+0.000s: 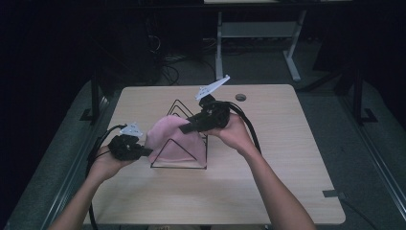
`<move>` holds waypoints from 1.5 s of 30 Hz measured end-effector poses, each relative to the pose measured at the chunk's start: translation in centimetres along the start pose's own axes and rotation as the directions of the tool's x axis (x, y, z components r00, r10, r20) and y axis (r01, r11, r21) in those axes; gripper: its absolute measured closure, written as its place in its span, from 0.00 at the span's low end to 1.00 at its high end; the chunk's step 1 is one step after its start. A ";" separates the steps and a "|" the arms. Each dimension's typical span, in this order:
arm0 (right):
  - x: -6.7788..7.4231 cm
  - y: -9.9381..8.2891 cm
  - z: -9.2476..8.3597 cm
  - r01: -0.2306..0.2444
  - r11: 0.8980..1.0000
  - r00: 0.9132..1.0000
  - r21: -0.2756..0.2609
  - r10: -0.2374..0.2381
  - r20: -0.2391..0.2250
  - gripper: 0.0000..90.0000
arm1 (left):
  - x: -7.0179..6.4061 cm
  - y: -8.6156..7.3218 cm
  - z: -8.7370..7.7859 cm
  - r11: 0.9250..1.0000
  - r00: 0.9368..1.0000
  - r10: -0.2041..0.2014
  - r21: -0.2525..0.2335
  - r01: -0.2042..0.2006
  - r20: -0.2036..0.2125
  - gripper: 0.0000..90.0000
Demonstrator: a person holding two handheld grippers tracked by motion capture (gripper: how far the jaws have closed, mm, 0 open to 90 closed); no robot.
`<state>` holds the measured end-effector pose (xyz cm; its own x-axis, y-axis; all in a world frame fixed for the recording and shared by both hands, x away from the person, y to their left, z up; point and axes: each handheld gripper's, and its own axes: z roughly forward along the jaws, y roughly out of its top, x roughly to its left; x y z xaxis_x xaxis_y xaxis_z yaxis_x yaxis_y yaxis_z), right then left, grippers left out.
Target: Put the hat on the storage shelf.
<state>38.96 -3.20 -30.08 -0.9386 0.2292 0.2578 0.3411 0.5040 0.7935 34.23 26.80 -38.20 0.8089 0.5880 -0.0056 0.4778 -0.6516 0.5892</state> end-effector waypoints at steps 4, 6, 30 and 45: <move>0.1 -0.8 0.1 0.008 1.000 1.000 0.009 -0.008 0.001 0.81 | -0.3 0.0 0.5 0.999 1.000 0.020 0.038 -0.020 -0.008 0.93; 0.1 -1.1 0.3 0.008 1.000 1.000 0.010 -0.008 0.001 0.81 | -0.3 0.1 0.7 0.998 1.000 0.026 0.056 -0.025 -0.010 0.93; 0.3 -1.8 2.6 0.009 0.998 1.000 0.065 -0.008 -0.020 0.76 | 0.5 -1.3 2.5 0.990 0.999 -0.024 0.136 0.019 0.034 0.93; 0.2 -2.4 2.4 -0.006 0.998 1.000 0.066 0.007 -0.024 0.70 | 0.6 -1.4 2.6 0.990 0.999 -0.038 0.138 0.034 0.032 0.93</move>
<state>38.05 -2.35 -33.25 -0.9370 0.2132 0.2766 0.3491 0.5564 0.7540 34.95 26.81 -41.17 0.8004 0.5970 -0.0537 0.5472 -0.6913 0.4719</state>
